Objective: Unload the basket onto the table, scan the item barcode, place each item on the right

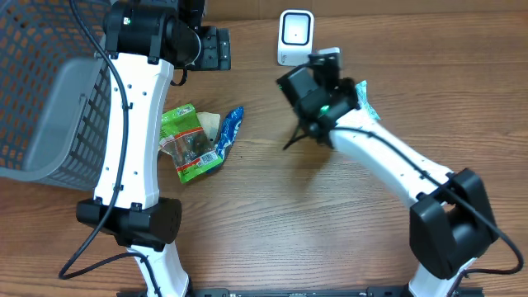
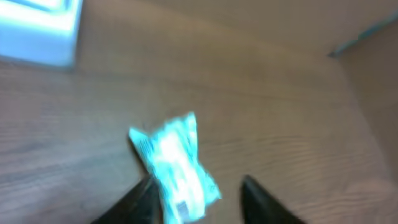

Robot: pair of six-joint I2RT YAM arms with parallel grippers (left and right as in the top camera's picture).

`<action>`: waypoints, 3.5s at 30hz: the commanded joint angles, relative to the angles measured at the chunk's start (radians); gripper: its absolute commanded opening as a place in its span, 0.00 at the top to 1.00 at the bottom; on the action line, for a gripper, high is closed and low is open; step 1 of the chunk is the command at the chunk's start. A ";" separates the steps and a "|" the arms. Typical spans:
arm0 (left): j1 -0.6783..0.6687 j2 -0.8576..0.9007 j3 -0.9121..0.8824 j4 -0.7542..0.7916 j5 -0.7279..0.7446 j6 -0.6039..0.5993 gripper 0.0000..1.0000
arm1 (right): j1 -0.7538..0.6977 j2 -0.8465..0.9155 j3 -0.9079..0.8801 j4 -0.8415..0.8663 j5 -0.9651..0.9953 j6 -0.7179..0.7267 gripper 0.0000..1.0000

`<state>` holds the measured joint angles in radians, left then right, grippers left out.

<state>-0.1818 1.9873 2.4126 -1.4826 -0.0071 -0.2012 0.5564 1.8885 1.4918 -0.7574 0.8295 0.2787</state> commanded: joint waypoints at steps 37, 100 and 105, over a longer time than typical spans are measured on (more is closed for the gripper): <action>-0.002 0.003 -0.003 -0.031 0.027 0.018 0.06 | -0.628 0.420 0.058 0.104 -1.709 -0.466 0.38; -0.002 0.003 -0.003 -0.031 0.026 0.019 0.00 | -0.106 0.444 0.315 1.101 -0.446 -0.838 0.96; -0.002 0.003 -0.003 -0.031 0.026 0.019 0.00 | -0.087 0.448 0.315 1.101 -0.503 -0.894 0.96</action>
<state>-0.1818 1.9873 2.4126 -1.5154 0.0120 -0.1986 0.4500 2.3501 1.7935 0.3286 0.3763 -0.5644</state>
